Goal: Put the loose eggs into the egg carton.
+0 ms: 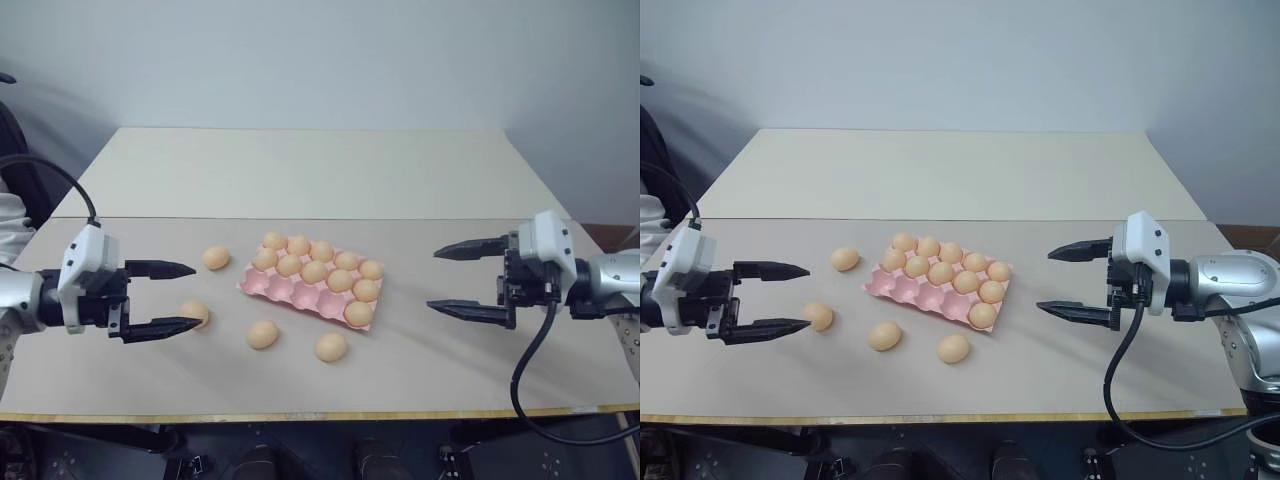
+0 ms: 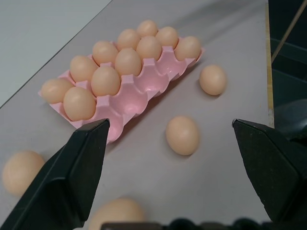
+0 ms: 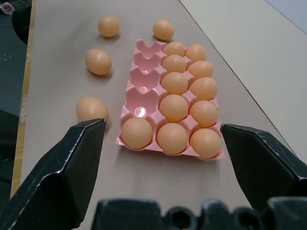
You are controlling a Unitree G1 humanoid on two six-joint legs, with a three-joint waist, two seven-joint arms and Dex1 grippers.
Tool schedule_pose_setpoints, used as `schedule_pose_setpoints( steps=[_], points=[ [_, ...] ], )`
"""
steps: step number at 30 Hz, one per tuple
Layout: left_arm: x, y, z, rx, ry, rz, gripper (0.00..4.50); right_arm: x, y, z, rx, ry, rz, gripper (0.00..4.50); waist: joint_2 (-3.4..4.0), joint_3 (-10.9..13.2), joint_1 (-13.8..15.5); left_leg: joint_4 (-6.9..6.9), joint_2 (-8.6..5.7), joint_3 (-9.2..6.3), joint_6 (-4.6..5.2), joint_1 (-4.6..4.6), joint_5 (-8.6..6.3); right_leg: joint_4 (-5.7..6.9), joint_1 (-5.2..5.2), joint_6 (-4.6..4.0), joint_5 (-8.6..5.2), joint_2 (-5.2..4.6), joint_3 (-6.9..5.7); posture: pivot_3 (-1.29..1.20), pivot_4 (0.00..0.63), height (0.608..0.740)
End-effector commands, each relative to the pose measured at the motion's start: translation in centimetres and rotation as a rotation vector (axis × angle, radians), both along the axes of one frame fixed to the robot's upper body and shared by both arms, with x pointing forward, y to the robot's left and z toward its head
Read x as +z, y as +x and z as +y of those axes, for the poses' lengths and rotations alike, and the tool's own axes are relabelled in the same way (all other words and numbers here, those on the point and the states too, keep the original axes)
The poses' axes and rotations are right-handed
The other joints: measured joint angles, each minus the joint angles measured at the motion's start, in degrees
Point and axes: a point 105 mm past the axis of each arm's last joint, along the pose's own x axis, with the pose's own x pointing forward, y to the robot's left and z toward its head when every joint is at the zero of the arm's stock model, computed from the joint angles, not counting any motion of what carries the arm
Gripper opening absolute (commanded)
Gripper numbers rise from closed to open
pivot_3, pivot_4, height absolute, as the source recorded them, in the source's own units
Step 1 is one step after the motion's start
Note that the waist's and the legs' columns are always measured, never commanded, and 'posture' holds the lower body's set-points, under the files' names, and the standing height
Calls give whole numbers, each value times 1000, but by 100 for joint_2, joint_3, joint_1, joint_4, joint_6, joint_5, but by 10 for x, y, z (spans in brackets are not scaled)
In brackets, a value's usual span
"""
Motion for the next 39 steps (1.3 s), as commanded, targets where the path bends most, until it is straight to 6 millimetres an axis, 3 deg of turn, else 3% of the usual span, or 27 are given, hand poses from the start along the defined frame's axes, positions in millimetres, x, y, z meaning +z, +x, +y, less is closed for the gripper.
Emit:
schedule_pose_setpoints(
  steps=[1, 5, 8, 15, 20, 25, 33, 39],
  points=[
    [12, -7, -11, -95, 33, -37, 4437, 10, -9, 16, 90, -41, -52, 4500, 0, 0, -4, 0, 0, 0, 0, 0, 0, 0, 0, 0, 0, 0, 0, 0, 150, 740],
    [3, -14, -23, -189, 51, -1, 4437, 0, -24, 34, 207, -106, -35, 4500, 2, 0, -9, 0, 1, 0, 0, 0, 0, 1, -1, 0, 0, 1, 1, 0, 150, 740],
    [-4, -16, -31, -242, 50, 28, 4437, -18, -32, 58, 294, -133, -35, 4500, 1, -1, -4, 1, 1, 0, 0, 0, 0, 1, 0, 0, 0, 1, 1, 0, 150, 740],
    [-8, -11, -34, -272, 60, 29, 4437, -59, -17, 104, 376, -266, -132, 4500, 1, -1, -20, 4, 2, 0, 0, 4, 0, 6, 0, 0, 0, 5, 2, 0, 150, 740],
    [-10, -11, -33, -283, 74, 31, 4437, -75, -11, 134, 445, -316, -162, 4500, 1, -1, -5, 4, 1, 0, 0, -4, 0, 6, -8, -1, 0, 5, 1, 0, 150, 740],
    [-11, -13, -32, -282, 79, 32, 4437, -98, -1, 140, 464, -418, -188, 4500, 1, -1, 27, 4, 2, -2, 0, -2, 0, 7, -5, -1, 0, 5, -3, 0, 150, 740],
    [-13, -17, -31, -270, 82, 35, 4437, -109, 11, 138, 450, -472, -187, 4500, 1, -1, 4, 4, 4, -2, 0, 1, 0, 10, -6, -3, 0, 6, -2, 0, 150, 740],
    [-13, -18, -30, -261, 83, 30, 4500, -103, 10, 139, 455, -444, -187, 2565, 1, -1, 3, 4, 4, -2, 0, 0, 0, 10, -5, -4, 0, 6, -2, 0, 150, 740]
  ],
)
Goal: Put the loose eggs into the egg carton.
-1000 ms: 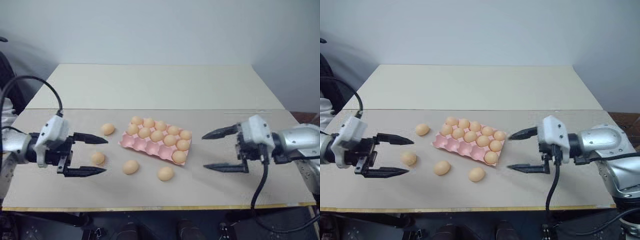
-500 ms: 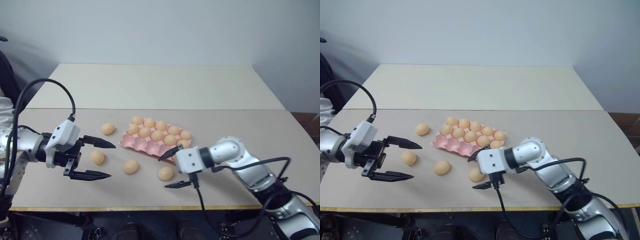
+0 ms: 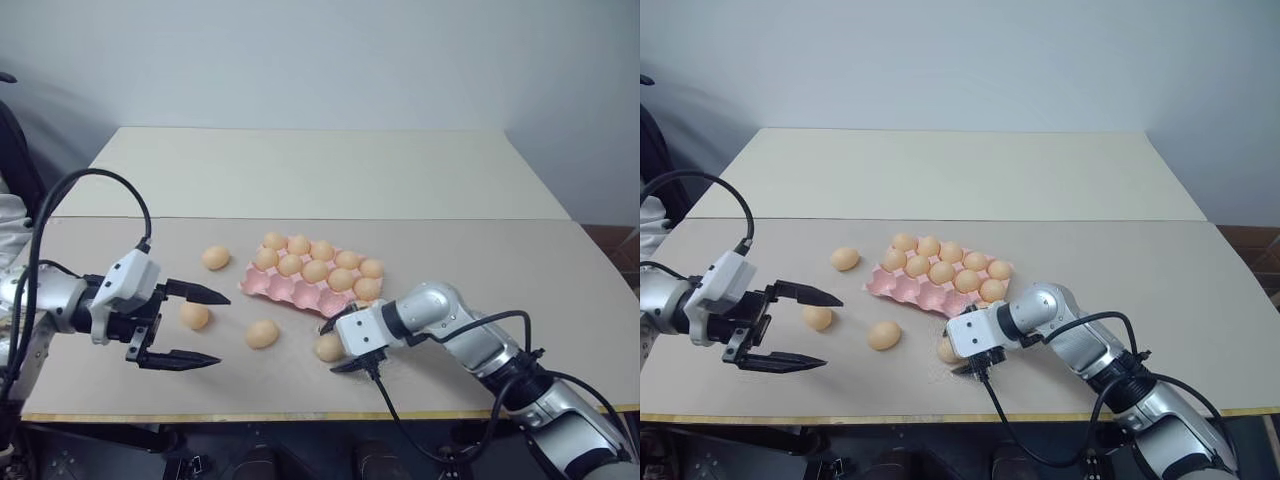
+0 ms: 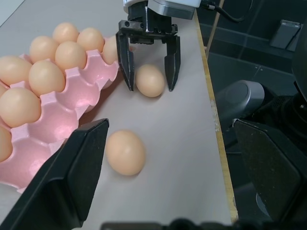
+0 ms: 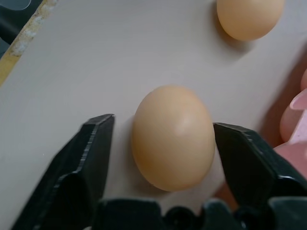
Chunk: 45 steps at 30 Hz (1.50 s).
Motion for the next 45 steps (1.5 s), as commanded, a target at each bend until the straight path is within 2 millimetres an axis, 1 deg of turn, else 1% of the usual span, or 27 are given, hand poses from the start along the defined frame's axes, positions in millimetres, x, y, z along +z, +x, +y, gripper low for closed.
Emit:
schedule_pose_setpoints(
  steps=[1, 2, 3, 7, 9, 11, 14, 17, 20, 21, 23, 26, 28, 29, 31, 34, 36, 38, 39, 41, 42, 45],
  points=[
    [11, -2, 0, -4, 11, -57, 4500, 17, 0, 4, 23, 52, -47, 2165, 0, 0, 0, 0, 0, 0, 0, 0, 0, 0, 0, 0, 0, 0, 0, 0, 150, 740],
    [11, -2, 0, -1, 11, -59, 4500, 20, 0, 5, 22, 67, -55, 1913, 0, 0, 0, 0, 0, 0, 0, 1, 0, 0, 1, 0, 0, 0, 0, 0, 150, 740],
    [12, -1, 0, 2, 7, -60, 4500, 24, 0, 6, 17, 89, -51, 1770, 0, 0, 0, 0, 0, 0, 0, 1, 0, 1, 1, 0, 0, 0, 0, 0, 150, 740],
    [20, 1, 1, 25, -44, -67, 4500, 47, -3, 13, -5, 198, -44, 1770, 0, 0, -3, 0, 0, -1, 0, 1, 0, 1, 0, 0, 0, 0, 0, 0, 150, 740],
    [30, 5, 0, 54, -113, -76, 4500, 66, 0, 14, -42, 272, -66, 1770, 0, 0, -2, 0, 1, -1, 0, 1, 0, 1, 1, 0, 0, 0, 0, 0, 150, 740],
    [37, 8, -1, 69, -150, -89, 4500, 75, 7, 11, -84, 296, -102, 1770, 0, 0, 1, 0, 1, -2, 0, 1, 0, 4, 2, 0, 0, 0, 0, 0, 150, 740],
    [43, 12, -3, 78, -193, -98, 4500, 77, 21, 3, -150, 286, -169, 1770, 0, 0, 9, 0, 0, -3, 0, 4, 0, 2, 5, 0, 0, -1, -2, 0, 150, 740],
    [44, 14, -5, 78, -204, -104, 4500, 73, 34, 0, -207, 276, -211, 1770, 0, 0, -2, 0, 0, -2, 0, 2, 0, 1, 4, 0, 0, 0, -2, 0, 150, 740],
    [42, 14, -7, 72, -197, -103, 4500, 69, 40, -3, -223, 249, -228, 1770, 0, 0, -13, 0, -1, -2, 0, 2, 0, 1, 2, 0, 0, 0, -1, 0, 150, 740],
    [42, 14, -7, 70, -196, -103, 4500, 68, 40, -3, -227, 245, -221, 2234, 0, 0, -18, 0, -1, -2, 0, 2, 0, 2, 2, 0, 0, 0, 0, 0, 150, 740],
    [42, 14, -7, 70, -195, -103, 4500, 67, 41, -3, -237, 247, -209, 2561, 0, 0, -22, 0, 0, -2, 0, 2, 0, 2, 2, -1, 0, 0, 0, 0, 150, 740],
    [42, 15, -6, 74, -192, -103, 4500, 72, 41, -2, -248, 275, -212, 3633, 0, 0, -16, 0, 0, -2, 0, 2, 0, 2, 2, -1, 0, 0, 0, 0, 150, 740],
    [40, 15, -4, 82, -183, -97, 4500, 79, 38, -4, -248, 304, -201, 4345, 0, 0, -13, 0, 0, -2, 0, 2, 0, 2, 2, -1, 0, 0, 0, 0, 150, 740],
    [39, 15, -4, 83, -179, -95, 4500, 81, 36, -5, -246, 311, -197, 4468, 0, 0, -12, 0, 0, -2, 0, 2, 0, 2, 2, -1, 0, 0, 0, 0, 150, 740],
    [37, 16, -2, 89, -175, -91, 4500, 84, 33, -7, -238, 322, -190, 4468, 0, 0, -11, 0, 0, -2, 0, 1, 0, 2, 2, -1, 0, 0, 0, 0, 150, 740],
    [34, 19, 3, 104, -159, -86, 4500, 91, 26, -18, -235, 353, -148, 4468, 0, 0, -8, 0, 0, -2, 0, 1, 0, 1, 2, -1, 0, 0, 0, 0, 150, 740],
    [33, 21, 8, 121, -142, -84, 4500, 98, 20, -29, -241, 381, -107, 4468, 0, 0, 13, 0, 0, -2, 0, 2, 0, 1, 3, -1, 0, 0, -1, 0, 150, 740],
    [33, 22, 13, 124, -135, -84, 4500, 104, 13, -48, -261, 412, -52, 4468, -1, 0, 25, 0, 0, -3, 0, 1, 0, 0, 3, -1, 0, 0, -2, 0, 150, 740],
    [33, 23, 15, 124, -134, -86, 4500, 105, 11, -53, -265, 420, -38, 4468, -1, 0, 33, 0, -1, -3, 0, 0, 0, -1, 4, -1, 0, -1, -2, 0, 150, 740],
    [33, 23, 19, 133, -129, -87, 4500, 109, 6, -69, -291, 435, -8, 4468, -1, 0, 27, 0, -1, -2, 0, 0, 0, -3, 5, 0, 0, -2, -2, 0, 150, 740],
    [34, 23, 21, 139, -128, -86, 4500, 111, 5, -72, -298, 441, 0, 4468, -1, 0, 23, 0, -1, -2, 0, 1, 0, -3, 5, 0, 0, -2, -2, 0, 150, 740],
    [31, 19, 29, 158, -108, -66, 4500, 116, -1, -93, -326, 441, 29, 4468, -1, 0, -12, 0, 0, -2, 0, 3, 0, -1, 5, -1, 0, 0, 0, 0, 150, 740]
  ],
)
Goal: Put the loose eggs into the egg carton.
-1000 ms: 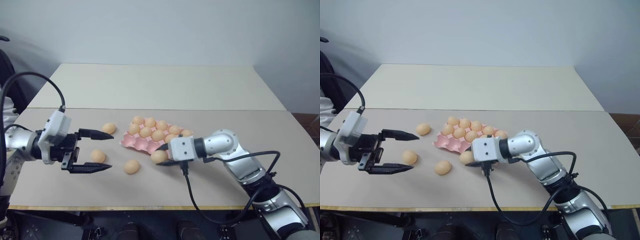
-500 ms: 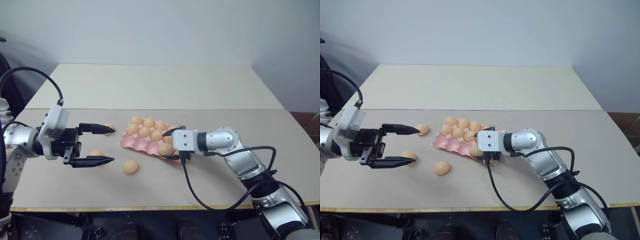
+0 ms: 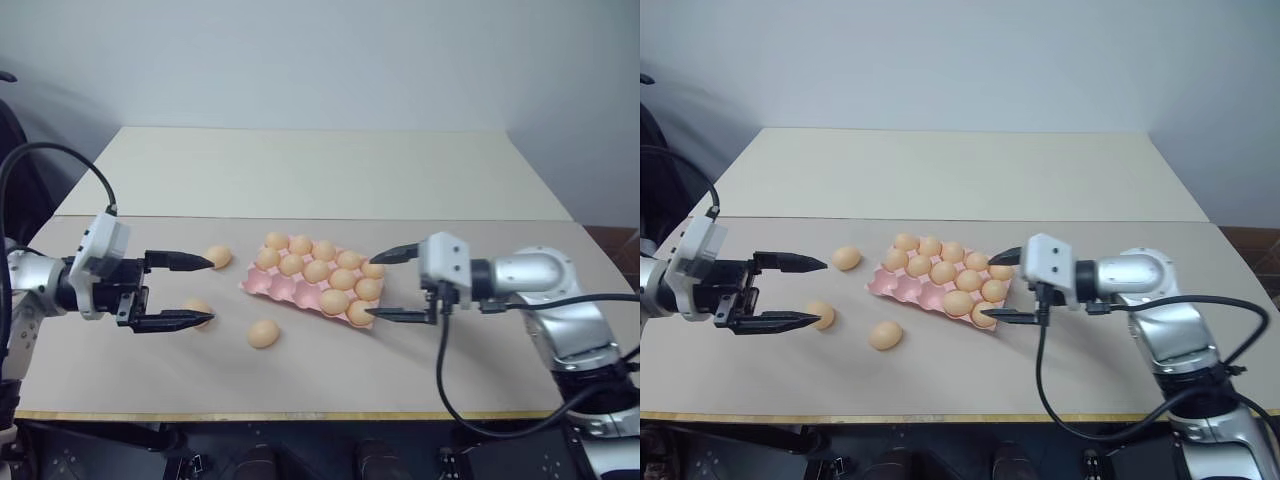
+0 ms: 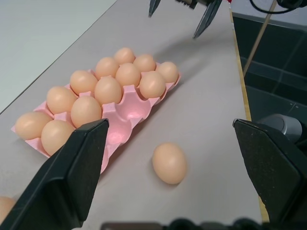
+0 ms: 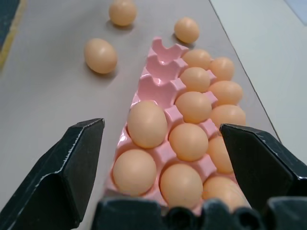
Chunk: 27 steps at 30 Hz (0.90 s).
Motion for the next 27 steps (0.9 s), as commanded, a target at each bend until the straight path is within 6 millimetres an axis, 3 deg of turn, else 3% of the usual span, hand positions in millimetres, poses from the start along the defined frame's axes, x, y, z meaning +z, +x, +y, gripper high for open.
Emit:
schedule_pose_setpoints(
  steps=[1, 8, 20, 23, 27],
  points=[
    [8, -6, 12, 28, 38, -28, 4500, 20, -12, -20, 7, 23, -12, 4468, 0, 0, -32, 0, 0, 1, 0, 1, 0, 0, 0, 0, 0, 0, 1, 0, 150, 740],
    [1, -11, 21, 43, 75, -10, 4500, 31, -19, -38, 0, 12, 17, 4468, 1, 0, -24, -1, 1, 4, 0, 5, 0, 0, 3, 0, 0, 0, 4, 0, 150, 740],
    [-4, -10, 14, 11, 116, -3, 4500, 30, -22, -32, 29, 9, 12, 4468, 0, 0, -15, -1, 1, 4, 0, 2, 0, -2, 1, 0, -1, -1, 3, 0, 150, 740],
    [-13, -10, 3, -29, 164, -3, 4500, 30, -23, -32, 33, 7, 9, 4468, 0, 0, -11, -1, 1, 4, 0, 2, 0, -2, 1, 0, -1, -1, 3, 0, 150, 740],
    [-41, -6, -24, -111, 223, -7, 4500, 31, -24, -29, 41, 7, 3, 4468, 1, 0, 17, -1, 0, 4, 0, 1, 0, -2, 3, 0, -1, -1, 4, 0, 150, 740]
  ],
)
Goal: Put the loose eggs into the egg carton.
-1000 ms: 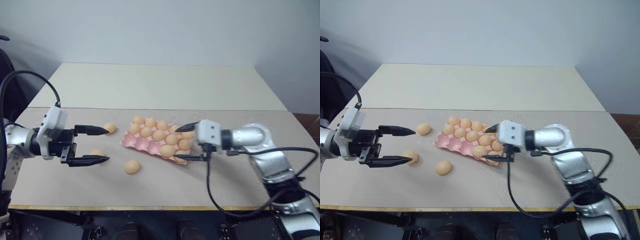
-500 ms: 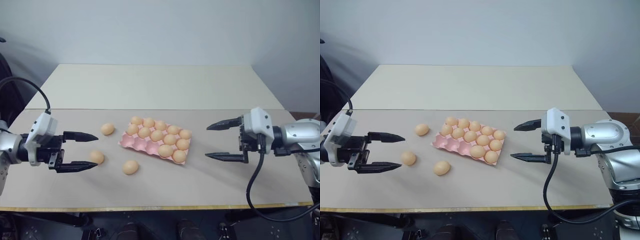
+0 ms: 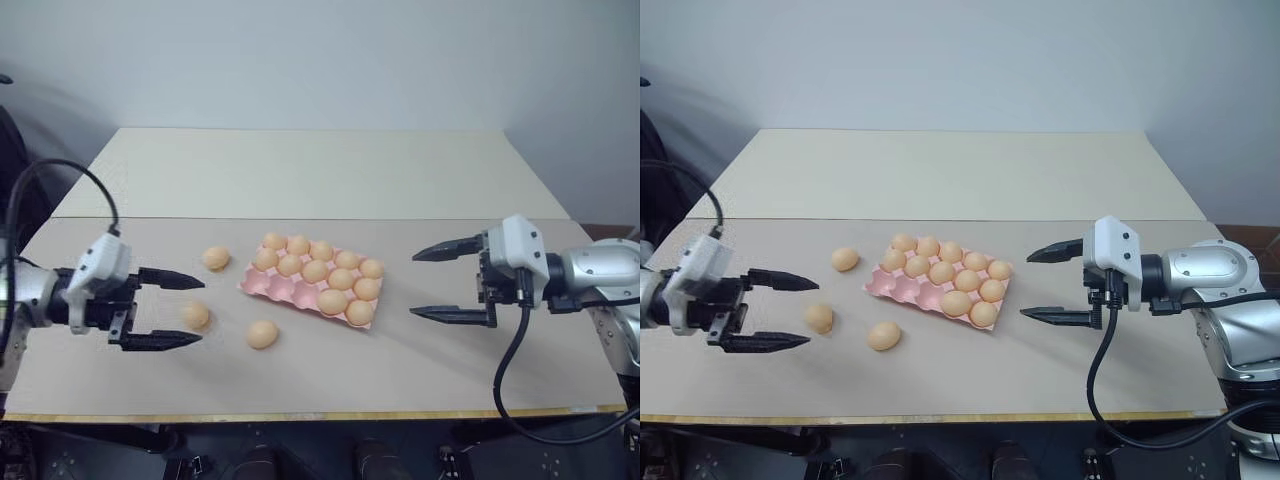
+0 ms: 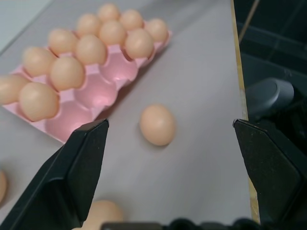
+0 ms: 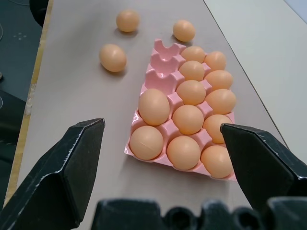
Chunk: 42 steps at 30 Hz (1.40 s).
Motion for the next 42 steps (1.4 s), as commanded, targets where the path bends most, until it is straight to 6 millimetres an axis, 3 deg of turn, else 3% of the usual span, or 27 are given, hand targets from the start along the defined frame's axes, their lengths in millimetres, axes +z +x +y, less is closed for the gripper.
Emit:
schedule_pose_setpoints(
  steps=[1, 5, 10, 16, 17, 19, 24, 26, 29, 34, 42],
  points=[
    [-18, 10, -24, -45, 57, -57, 4500, 12, -6, 5, 34, 3, -57, 4468, 0, 0, 27, 0, 0, 0, 0, 0, 0, 0, 0, 0, 0, 0, 0, 0, 150, 740],
    [-38, 22, -40, -49, 88, -65, 4500, 15, -9, 5, 40, -6, -64, 4468, -1, 0, 43, 1, -1, -1, 0, -1, 0, 0, 2, 0, 0, 1, 0, 0, 150, 740],
    [-68, 33, -43, -37, 177, -87, 4500, 17, -15, 6, 49, -19, -67, 4468, 0, 0, -2, 1, -1, -1, 0, -2, 0, -1, -1, 0, 0, 1, 2, 0, 150, 740],
    [-85, 47, -55, -15, 207, -111, 4500, 19, -20, 6, 56, -26, -66, 4468, 0, -1, 28, 2, -2, -4, 1, -1, 0, 0, 3, 0, 1, 1, 0, 0, 150, 740],
    [-85, 49, -57, -17, 201, -116, 4319, 19, -21, 6, 55, -26, -66, 4495, 0, -1, 39, 2, -4, -3, 1, -1, 0, 0, 3, 0, 0, -1, 1, 0, 150, 740],
    [-84, 51, -59, -11, 182, -122, 3919, 19, -21, 6, 52, -26, -67, 4500, 0, -1, 46, 2, -4, -4, 1, -1, 0, 0, 4, 0, 0, -1, 0, 0, 150, 740],
    [-73, 50, -56, -17, 156, -129, 2272, 19, -22, 5, 46, -25, -66, 4500, 0, -1, 48, 2, -4, -4, 1, 0, 0, 1, 5, 0, 1, -1, 1, 0, 150, 740],
    [-65, 47, -52, -30, 152, -137, 1844, 19, -22, 5, 45, -23, -67, 4500, 0, -1, 34, 3, -4, -4, 1, 0, 0, 2, 4, 0, 0, -1, 1, 0, 150, 740],
    [-41, 43, -53, -63, 71, -147, 1844, 20, -22, 5, 41, -15, -70, 4500, 0, -1, 4, 2, -3, -4, 1, -1, 0, 1, 2, 0, 0, 0, 1, 0, 150, 740],
    [-6, 54, -79, -67, -132, -196, 1844, 21, -20, 6, 33, -5, -81, 4500, 0, -1, 87, 7, -4, -4, 1, -1, 0, 1, 8, 2, 0, -3, -4, 0, 150, 740],
    [-23, 85, -116, -58, -86, -268, 1844, 22, -21, 6, 24, -4, -96, 4500, 0, -1, 147, 10, -7, -5, 1, -2, 0, 0, 8, 1, 1, -1, -2, 0, 150, 740]
  ],
)
